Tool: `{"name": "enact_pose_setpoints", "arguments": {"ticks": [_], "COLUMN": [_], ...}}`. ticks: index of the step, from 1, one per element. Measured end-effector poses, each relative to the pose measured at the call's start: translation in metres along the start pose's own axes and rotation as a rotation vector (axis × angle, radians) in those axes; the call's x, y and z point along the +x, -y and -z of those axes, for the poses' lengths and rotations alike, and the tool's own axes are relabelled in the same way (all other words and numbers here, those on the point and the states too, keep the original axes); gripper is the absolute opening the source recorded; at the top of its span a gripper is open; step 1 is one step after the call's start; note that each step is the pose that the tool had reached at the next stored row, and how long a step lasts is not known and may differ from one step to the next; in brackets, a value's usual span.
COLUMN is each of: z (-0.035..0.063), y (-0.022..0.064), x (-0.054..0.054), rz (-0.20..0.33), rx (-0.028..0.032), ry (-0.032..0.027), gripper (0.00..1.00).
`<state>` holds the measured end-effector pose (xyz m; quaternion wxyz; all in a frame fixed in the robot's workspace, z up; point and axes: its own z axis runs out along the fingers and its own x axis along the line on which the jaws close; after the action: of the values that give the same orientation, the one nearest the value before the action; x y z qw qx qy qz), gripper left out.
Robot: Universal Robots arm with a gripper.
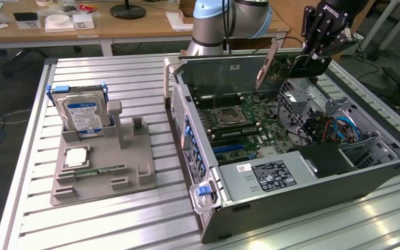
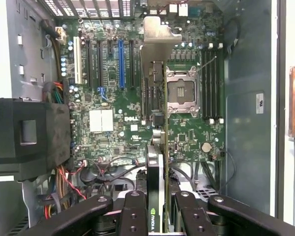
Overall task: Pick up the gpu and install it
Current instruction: 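Insert the gpu into the slot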
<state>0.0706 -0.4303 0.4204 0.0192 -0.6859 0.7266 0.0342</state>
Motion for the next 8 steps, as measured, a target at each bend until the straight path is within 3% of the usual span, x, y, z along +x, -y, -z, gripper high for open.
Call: {"name": "enact_pose_setpoints", "arguments": {"ticks": [4,8], "z": [-0.0038,-0.0075], "y": [-0.0042,-0.0077], "x": [0.0007,0.0019], "rz": [0.000,0.001], "rx": [0.0033,0.0051], "ry": [0.0052,0.0058], "gripper": [0.26,0.26]}}
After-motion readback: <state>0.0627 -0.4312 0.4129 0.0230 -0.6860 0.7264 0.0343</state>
